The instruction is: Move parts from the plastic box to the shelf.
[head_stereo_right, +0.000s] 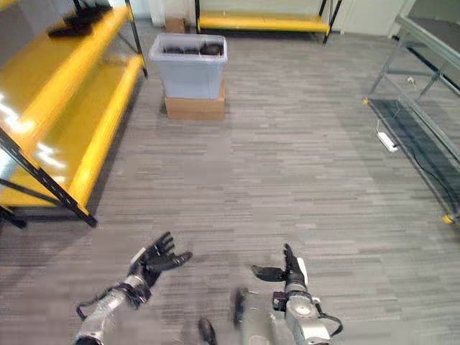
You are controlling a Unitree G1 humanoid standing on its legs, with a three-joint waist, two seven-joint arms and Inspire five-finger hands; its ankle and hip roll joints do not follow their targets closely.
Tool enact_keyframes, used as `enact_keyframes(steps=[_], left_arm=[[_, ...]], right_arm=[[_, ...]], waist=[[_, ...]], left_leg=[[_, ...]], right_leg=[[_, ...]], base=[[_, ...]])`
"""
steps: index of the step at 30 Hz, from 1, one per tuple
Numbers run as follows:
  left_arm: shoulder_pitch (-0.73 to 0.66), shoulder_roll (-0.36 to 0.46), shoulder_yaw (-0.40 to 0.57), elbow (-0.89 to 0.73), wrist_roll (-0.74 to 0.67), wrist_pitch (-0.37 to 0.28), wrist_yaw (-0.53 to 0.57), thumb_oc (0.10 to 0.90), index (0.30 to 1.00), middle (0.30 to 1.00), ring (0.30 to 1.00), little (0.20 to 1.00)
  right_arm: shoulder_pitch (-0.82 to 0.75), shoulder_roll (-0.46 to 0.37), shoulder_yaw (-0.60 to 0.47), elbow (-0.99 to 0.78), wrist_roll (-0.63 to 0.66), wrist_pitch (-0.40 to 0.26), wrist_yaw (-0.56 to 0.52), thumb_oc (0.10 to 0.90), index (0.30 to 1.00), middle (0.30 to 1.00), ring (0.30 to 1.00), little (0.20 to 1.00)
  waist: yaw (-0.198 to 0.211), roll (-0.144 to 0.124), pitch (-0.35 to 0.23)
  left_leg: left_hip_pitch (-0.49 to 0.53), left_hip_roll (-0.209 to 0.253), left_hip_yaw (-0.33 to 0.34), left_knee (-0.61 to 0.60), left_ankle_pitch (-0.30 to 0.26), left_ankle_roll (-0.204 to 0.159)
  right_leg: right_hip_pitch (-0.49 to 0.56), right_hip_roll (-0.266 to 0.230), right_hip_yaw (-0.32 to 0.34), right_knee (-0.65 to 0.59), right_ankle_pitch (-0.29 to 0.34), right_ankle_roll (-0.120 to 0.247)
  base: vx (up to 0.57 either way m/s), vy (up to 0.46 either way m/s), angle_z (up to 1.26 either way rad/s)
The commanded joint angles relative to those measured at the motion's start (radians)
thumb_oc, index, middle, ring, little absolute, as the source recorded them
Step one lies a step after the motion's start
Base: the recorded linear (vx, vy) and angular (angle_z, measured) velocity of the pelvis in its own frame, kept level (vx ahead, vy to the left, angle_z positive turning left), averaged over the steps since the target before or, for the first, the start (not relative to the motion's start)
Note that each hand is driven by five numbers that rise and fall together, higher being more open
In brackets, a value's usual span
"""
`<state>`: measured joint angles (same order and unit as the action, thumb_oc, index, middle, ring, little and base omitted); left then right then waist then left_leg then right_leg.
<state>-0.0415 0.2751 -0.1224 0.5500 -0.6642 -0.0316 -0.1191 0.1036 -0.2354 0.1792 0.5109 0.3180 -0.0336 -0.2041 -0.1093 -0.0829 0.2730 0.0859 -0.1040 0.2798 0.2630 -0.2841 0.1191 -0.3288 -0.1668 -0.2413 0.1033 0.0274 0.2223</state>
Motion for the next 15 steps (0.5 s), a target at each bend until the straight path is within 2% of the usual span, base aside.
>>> enact_keyframes(steps=[1,3,4,6,7,8,9,12,13,15], left_arm=[[0.029,0.003,-0.049,-0.123,-0.022,-0.110,-0.081,0.900,1.000,1.000,1.000,1.000],[0.043,-0.001,-0.067,-0.125,0.004,-0.130,-0.100,0.900,1.000,1.000,1.000,1.000],[0.046,-0.003,-0.078,-0.129,0.014,-0.137,-0.103,0.900,1.000,1.000,1.000,1.000],[0.059,-0.005,-0.107,-0.129,0.040,-0.146,-0.094,0.900,1.000,1.000,1.000,1.000],[0.064,-0.002,-0.113,-0.130,0.038,-0.144,-0.082,0.900,1.000,1.000,1.000,1.000],[0.070,-0.001,-0.118,-0.130,0.034,-0.147,-0.059,0.900,1.000,1.000,1.000,1.000],[0.073,0.001,-0.118,-0.131,0.034,-0.151,-0.062,0.900,1.000,1.000,1.000,1.000],[0.083,0.005,-0.118,-0.143,0.042,-0.164,-0.073,0.900,1.000,1.000,1.000,1.000],[0.084,0.005,-0.115,-0.150,0.039,-0.163,-0.069,0.900,1.000,1.000,1.000,1.000],[0.083,0.005,-0.109,-0.150,0.026,-0.160,-0.061,0.900,1.000,1.000,1.000,1.000]], right_arm=[[-0.090,-0.041,-0.041,-0.006,0.028,-0.116,-0.010,0.900,1.000,1.000,1.000,1.000],[-0.080,-0.038,-0.047,0.016,0.065,-0.126,-0.023,0.900,1.000,1.000,1.000,1.000],[-0.078,-0.039,-0.051,0.025,0.077,-0.133,-0.026,0.900,1.000,1.000,1.000,1.000],[-0.079,-0.038,-0.053,0.059,0.103,-0.161,-0.029,0.900,1.000,1.000,1.000,1.000],[-0.086,-0.035,-0.046,0.065,0.105,-0.168,-0.032,0.900,1.000,1.000,1.000,1.000],[-0.102,-0.039,-0.031,0.062,0.089,-0.175,-0.029,0.900,1.000,1.000,1.000,1.000],[-0.110,-0.044,-0.022,0.059,0.084,-0.182,-0.027,0.900,1.000,1.000,1.000,1.000],[-0.123,-0.053,-0.010,0.042,0.077,-0.186,-0.028,0.900,1.000,1.000,1.000,1.000],[-0.131,-0.064,-0.009,0.033,0.072,-0.180,-0.022,0.900,1.000,1.000,1.000,1.000],[-0.132,-0.071,-0.009,0.029,0.070,-0.180,-0.021,0.900,1.000,1.000,1.000,1.000]], waist=[[0.010,0.053,-0.090],[0.006,0.059,-0.094],[0.000,0.048,-0.101],[-0.012,0.053,-0.123],[-0.007,0.064,-0.134],[-0.009,0.074,-0.150],[-0.010,0.069,-0.156],[-0.003,0.073,-0.166],[0.008,0.078,-0.172],[0.013,0.080,-0.177]], left_leg=[[0.206,0.047,-0.043,-0.350,0.104,-0.064],[0.229,0.049,-0.048,-0.350,0.084,-0.064],[0.226,0.039,-0.050,-0.350,0.089,-0.063],[0.245,0.036,-0.067,-0.350,0.071,-0.063],[0.262,0.044,-0.066,-0.350,0.053,-0.067],[0.280,0.051,-0.060,-0.350,0.048,-0.079],[0.276,0.050,-0.044,-0.344,0.059,-0.089],[0.241,0.074,-0.027,-0.284,0.108,-0.113],[0.207,0.094,-0.023,-0.221,0.160,-0.138],[0.183,0.107,-0.025,-0.177,0.192,-0.154]], right_leg=[[0.105,0.052,-0.082,-0.152,0.165,-0.023],[0.119,0.059,-0.071,-0.169,0.162,-0.026],[0.119,0.053,-0.061,-0.178,0.169,-0.038],[0.143,0.066,-0.019,-0.186,0.166,-0.049],[0.166,0.074,-0.030,-0.182,0.151,-0.049],[0.190,0.082,-0.033,-0.179,0.141,-0.068],[0.199,0.077,-0.038,-0.178,0.145,-0.085],[0.235,0.090,-0.026,-0.190,0.131,-0.107],[0.256,0.103,-0.024,-0.191,0.111,-0.122],[0.265,0.109,-0.023,-0.191,0.100,-0.131]], base=[[0.44,-0.229,0.35],[0.29,-0.153,0.46],[0.36,-0.206,0.31],[0.53,-0.227,0.59],[0.68,-0.232,0.80],[0.57,-0.220,0.69],[0.50,-0.242,0.41],[0.29,-0.178,-0.04],[0.33,-0.226,-0.02],[0.30,-0.227,-0.01]])
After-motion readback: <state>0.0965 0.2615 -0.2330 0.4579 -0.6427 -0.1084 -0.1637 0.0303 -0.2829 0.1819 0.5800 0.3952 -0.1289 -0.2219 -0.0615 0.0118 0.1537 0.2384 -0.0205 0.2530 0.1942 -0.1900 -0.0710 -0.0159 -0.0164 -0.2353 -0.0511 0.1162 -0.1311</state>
